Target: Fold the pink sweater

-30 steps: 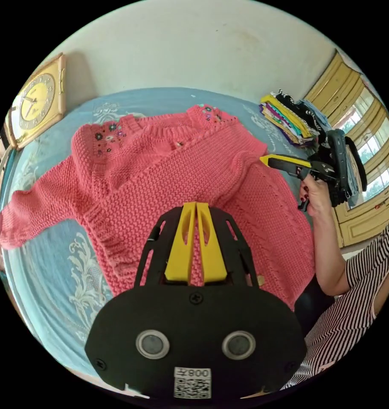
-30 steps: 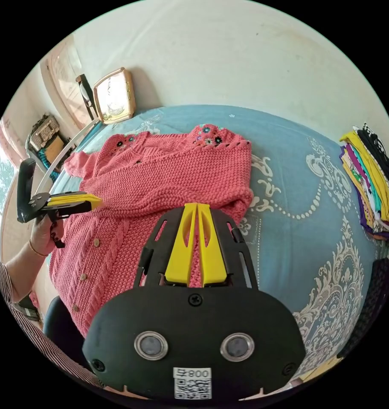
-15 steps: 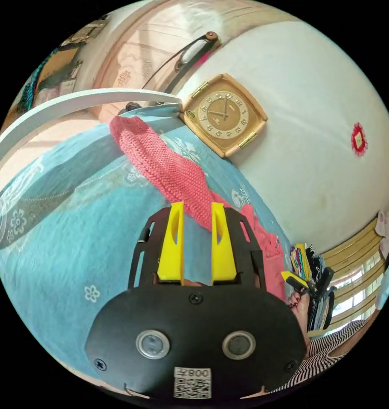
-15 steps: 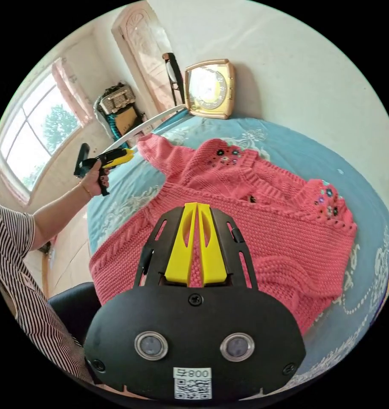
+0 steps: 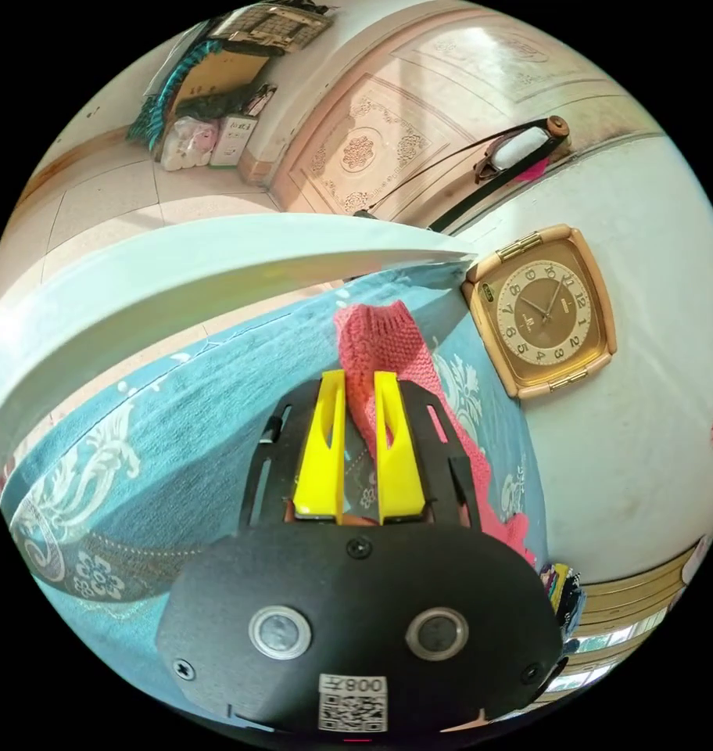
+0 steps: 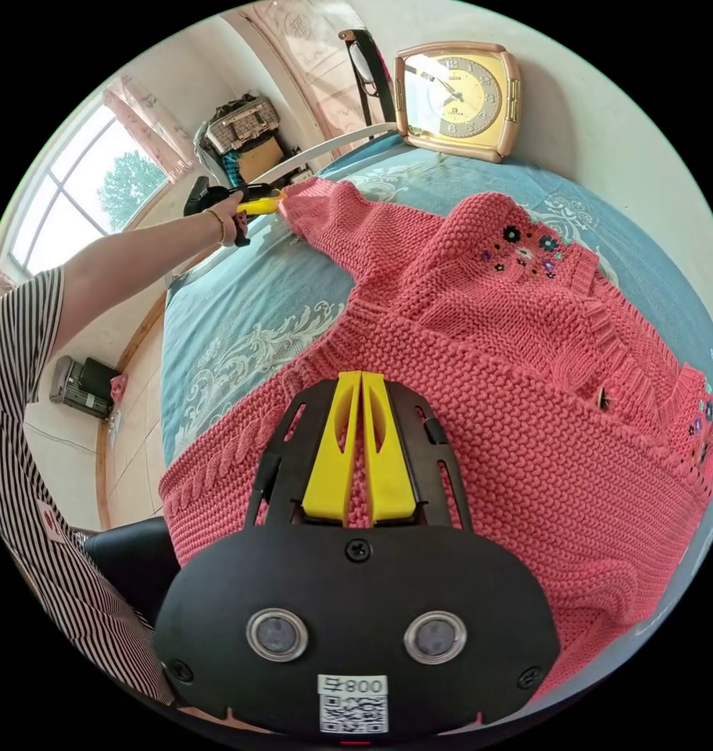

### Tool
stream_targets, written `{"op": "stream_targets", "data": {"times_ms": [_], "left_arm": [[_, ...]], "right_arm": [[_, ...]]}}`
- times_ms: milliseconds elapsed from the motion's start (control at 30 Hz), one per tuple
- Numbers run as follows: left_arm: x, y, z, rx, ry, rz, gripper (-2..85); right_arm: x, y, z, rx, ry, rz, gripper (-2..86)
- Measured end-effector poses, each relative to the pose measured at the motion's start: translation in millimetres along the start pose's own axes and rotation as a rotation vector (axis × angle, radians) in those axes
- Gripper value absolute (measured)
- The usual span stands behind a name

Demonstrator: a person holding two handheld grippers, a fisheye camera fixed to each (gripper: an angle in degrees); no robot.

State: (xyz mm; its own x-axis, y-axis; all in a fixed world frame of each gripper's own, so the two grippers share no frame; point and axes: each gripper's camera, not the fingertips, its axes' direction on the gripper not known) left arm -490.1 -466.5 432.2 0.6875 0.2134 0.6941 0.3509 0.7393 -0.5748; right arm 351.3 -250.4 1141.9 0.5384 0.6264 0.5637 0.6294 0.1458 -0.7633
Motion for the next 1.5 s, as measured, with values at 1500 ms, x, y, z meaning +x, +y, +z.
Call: {"op": "stream_targets", "data": {"times_ms": [1500], "left_arm": [[123, 437, 35, -0.087, 0.174, 1.243, 3.0]], "right_arm": [[219, -18, -134, 0.266, -0.882, 0.366, 3.1]]}}
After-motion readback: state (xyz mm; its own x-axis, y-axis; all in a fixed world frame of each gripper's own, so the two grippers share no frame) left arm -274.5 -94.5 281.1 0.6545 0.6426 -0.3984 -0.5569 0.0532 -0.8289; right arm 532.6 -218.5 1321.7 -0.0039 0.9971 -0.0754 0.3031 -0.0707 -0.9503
